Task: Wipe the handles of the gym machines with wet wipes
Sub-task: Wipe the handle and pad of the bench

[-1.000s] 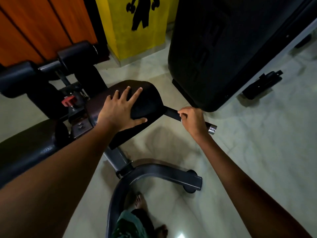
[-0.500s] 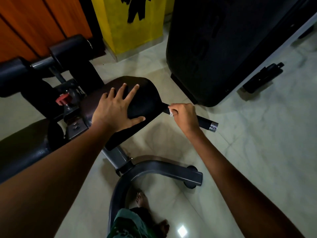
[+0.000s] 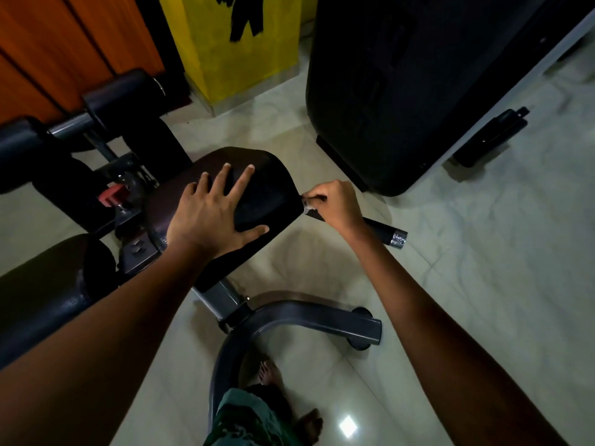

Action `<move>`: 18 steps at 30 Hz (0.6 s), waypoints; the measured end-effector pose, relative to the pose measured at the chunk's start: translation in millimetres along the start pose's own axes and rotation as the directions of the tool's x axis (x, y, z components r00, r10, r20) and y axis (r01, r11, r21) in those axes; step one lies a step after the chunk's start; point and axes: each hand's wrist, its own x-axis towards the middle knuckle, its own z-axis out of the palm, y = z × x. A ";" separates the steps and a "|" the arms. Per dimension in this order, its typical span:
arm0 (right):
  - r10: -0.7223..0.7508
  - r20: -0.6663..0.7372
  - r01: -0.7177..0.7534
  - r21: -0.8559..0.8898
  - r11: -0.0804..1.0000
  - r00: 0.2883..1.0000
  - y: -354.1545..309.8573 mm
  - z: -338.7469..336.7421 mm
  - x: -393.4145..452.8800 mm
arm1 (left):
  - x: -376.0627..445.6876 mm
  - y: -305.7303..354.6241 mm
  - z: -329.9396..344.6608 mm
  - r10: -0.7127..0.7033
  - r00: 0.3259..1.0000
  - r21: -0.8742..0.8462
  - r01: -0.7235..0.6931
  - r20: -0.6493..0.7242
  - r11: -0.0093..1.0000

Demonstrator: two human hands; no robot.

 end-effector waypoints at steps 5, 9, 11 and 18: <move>0.022 0.051 -0.012 -0.200 0.980 0.998 -4.8 -6.6 1.7 | -0.7 0.6 -1.9 -0.004 1.000 0.006 0.004 -0.009 1.000; 0.019 0.019 -0.016 -0.156 0.988 1.000 -14.8 7.0 16.5 | -2.0 2.2 -4.8 -0.006 1.000 0.001 0.006 0.016 1.000; 0.013 -0.012 -0.013 -0.031 0.999 1.000 -12.4 3.8 10.4 | -1.9 2.0 -4.8 -0.005 1.000 -0.007 0.005 0.018 1.000; 0.091 0.032 -0.079 -0.271 0.959 0.995 -5.1 -15.8 -20.7 | -2.9 3.1 -6.1 -0.003 1.000 -0.022 0.003 0.011 1.000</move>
